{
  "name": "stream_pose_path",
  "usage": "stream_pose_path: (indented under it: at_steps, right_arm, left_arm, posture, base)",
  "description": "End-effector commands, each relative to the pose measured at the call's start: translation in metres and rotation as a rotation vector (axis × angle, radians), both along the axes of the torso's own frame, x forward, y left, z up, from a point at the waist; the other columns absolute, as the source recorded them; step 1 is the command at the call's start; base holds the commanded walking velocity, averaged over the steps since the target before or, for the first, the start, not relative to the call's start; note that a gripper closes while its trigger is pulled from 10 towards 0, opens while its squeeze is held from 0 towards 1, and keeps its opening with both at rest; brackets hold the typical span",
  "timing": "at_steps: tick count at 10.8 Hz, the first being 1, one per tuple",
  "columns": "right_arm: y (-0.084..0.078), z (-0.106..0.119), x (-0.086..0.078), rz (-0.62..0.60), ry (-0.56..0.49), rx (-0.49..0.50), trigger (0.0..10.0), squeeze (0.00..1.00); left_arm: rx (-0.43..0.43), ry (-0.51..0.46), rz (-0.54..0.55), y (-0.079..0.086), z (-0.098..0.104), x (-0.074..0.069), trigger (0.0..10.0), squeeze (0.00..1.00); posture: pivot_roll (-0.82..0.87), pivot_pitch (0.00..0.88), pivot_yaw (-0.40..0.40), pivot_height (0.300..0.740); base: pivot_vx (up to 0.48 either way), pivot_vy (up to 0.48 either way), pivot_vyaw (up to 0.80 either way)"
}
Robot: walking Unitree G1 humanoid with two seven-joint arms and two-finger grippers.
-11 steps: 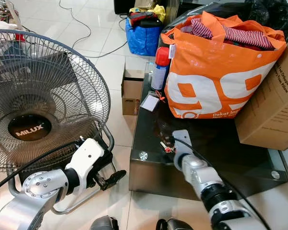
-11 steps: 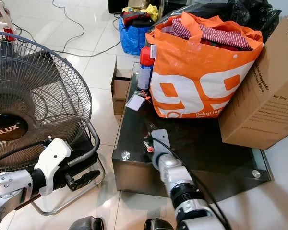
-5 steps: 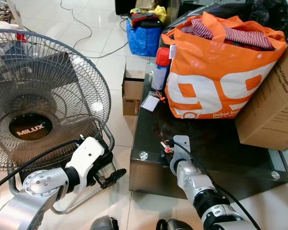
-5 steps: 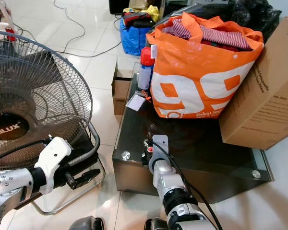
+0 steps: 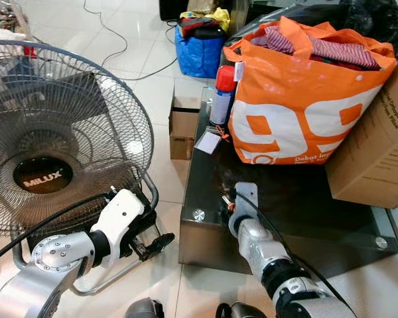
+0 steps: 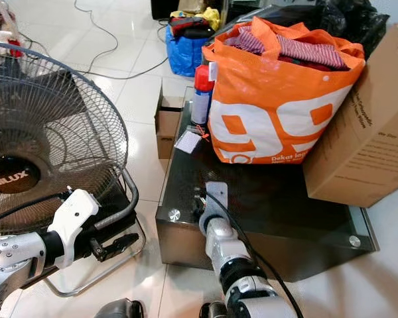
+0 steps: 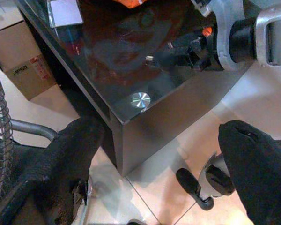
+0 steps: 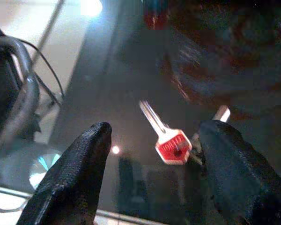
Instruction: Hang keys on a hook
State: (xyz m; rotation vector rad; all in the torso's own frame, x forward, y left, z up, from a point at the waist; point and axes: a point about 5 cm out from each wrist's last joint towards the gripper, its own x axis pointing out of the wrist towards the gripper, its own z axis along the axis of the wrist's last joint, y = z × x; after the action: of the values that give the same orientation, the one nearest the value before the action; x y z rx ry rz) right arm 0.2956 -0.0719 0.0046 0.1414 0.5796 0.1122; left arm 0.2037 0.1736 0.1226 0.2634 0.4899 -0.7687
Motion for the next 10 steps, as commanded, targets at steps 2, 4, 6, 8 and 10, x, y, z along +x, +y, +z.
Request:
stream_pose_path:
  at_steps: [2,4,6,8,10]
  right_arm:
    - [0.014,0.002,0.0,0.024,-0.01,0.008,10.0,0.0]
    - [0.014,-0.002,-0.003,0.025,0.006,-0.064,10.0,0.0]
    - [0.015,-0.002,-0.002,-0.004,0.003,-0.089,10.0,0.0]
    - [0.018,0.001,0.0,-0.038,-0.009,-0.032,10.0,0.0]
    - [0.02,0.002,0.0,-0.036,-0.013,-0.005,10.0,0.0]
  left_arm:
    - [-0.001,0.011,-0.005,-0.001,-0.001,-0.001,10.0,0.36]
    - [0.001,0.01,-0.006,-0.001,0.0,-0.002,10.0,0.35]
    - [0.014,0.015,-0.012,0.003,0.003,-0.005,10.0,0.35]
    - [0.016,0.016,-0.014,0.003,0.004,-0.005,10.0,0.36]
    - [0.016,0.017,-0.015,0.003,0.005,-0.006,10.0,0.35]
  posture:
    - [0.15,0.117,-0.067,0.74]
    - [0.17,0.131,-0.064,0.74]
    - [0.18,0.147,-0.059,0.74]
    - [0.18,0.152,-0.057,0.74]
    - [0.19,0.157,-0.059,0.74]
  base:
    - [0.0,0.0,0.0]
    - [0.0,0.0,0.0]
    - [0.0,0.0,0.0]
    - [0.0,0.0,0.0]
    - [0.0,0.0,0.0]
